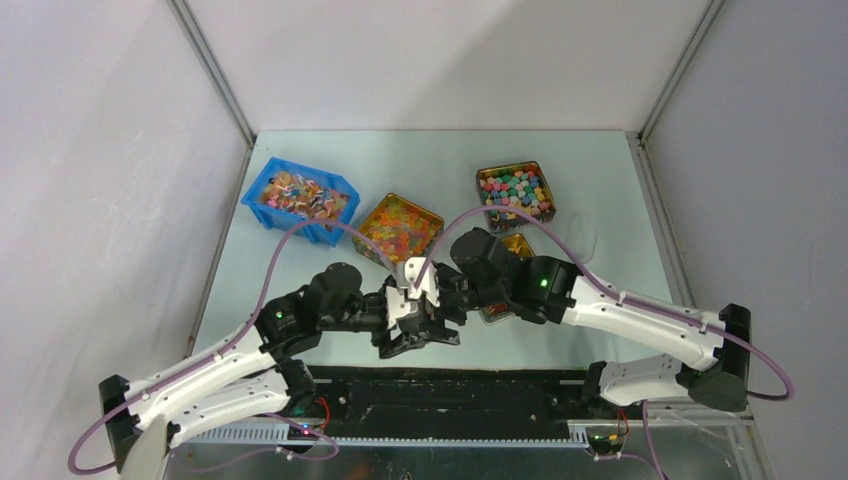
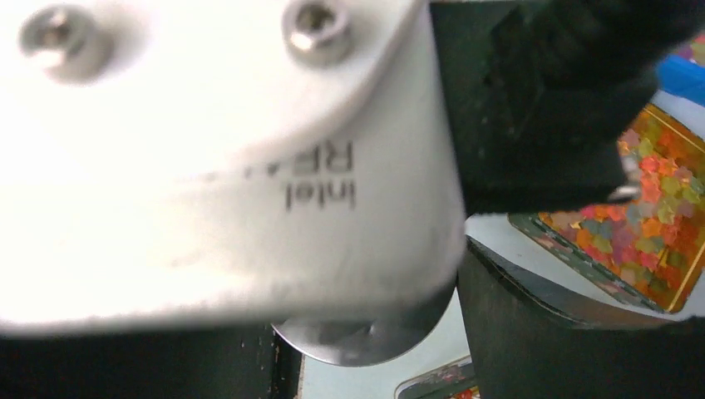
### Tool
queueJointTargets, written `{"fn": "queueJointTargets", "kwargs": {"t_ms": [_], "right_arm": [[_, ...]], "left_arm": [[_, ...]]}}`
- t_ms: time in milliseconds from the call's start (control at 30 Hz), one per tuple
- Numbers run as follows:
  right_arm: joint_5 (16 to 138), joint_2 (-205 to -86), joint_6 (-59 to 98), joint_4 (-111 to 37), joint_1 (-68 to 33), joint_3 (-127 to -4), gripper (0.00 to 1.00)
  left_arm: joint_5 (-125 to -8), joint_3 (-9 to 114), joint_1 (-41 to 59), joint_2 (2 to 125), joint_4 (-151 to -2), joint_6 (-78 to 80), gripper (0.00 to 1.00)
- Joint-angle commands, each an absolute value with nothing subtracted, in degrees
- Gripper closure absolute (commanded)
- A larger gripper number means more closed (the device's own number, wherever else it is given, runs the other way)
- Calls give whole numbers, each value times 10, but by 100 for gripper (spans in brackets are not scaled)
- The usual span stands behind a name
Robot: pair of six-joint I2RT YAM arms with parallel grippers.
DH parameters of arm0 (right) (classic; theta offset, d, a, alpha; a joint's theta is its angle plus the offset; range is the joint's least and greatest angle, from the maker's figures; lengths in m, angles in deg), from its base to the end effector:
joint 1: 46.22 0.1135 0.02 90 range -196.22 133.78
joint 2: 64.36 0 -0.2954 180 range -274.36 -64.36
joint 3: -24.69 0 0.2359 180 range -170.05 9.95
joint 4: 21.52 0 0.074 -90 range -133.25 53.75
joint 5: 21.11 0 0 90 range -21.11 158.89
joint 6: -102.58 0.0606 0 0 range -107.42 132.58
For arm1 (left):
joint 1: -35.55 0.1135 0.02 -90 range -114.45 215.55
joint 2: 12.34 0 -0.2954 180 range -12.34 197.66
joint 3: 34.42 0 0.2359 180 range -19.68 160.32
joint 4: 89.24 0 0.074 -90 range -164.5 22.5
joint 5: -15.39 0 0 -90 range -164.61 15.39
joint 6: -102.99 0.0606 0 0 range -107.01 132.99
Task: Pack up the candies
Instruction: Screw the bottle lid onto the packing bottle.
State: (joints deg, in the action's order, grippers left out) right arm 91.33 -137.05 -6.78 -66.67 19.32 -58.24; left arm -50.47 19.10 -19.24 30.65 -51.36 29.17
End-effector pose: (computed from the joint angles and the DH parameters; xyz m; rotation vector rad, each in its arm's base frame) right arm 0.0911 0.2561 0.3631 -1.6928 1.5052 0.8720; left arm 0.0666 -0.1374 0.2986 1.4368 1.5462 -0.8435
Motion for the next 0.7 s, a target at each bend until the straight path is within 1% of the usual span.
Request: {"fn": "queueJointTargets", "kwargs": {"t_ms": [0,167,233,300,367,400,500,667], "right_arm": [[817,-1399,29,-623,214,-586,27],[801,-1404,44,-600,216,-587,26],[797,-1404,42,-598,216,-587,24],[796,-1400,37,-600,216,-586,20],[796,-1396,31,-604,214,-586,14],[796,-1394,27,-606,213,-586,9],[792,-1387,15,-624,208,-587,1],[795,-1361,-1,-641,191,-572,0]], "left_arm": [[-622,213,-184,298,-694,223,69],[-624,203,-184,298,-715,215,69],[-621,202,-185,298,-709,219,69],[-618,201,-184,297,-700,227,69],[-616,200,-184,294,-686,237,69],[-616,200,-184,293,-681,244,69],[-616,196,-184,289,-659,256,68],[-618,172,-184,282,-654,262,68]]}}
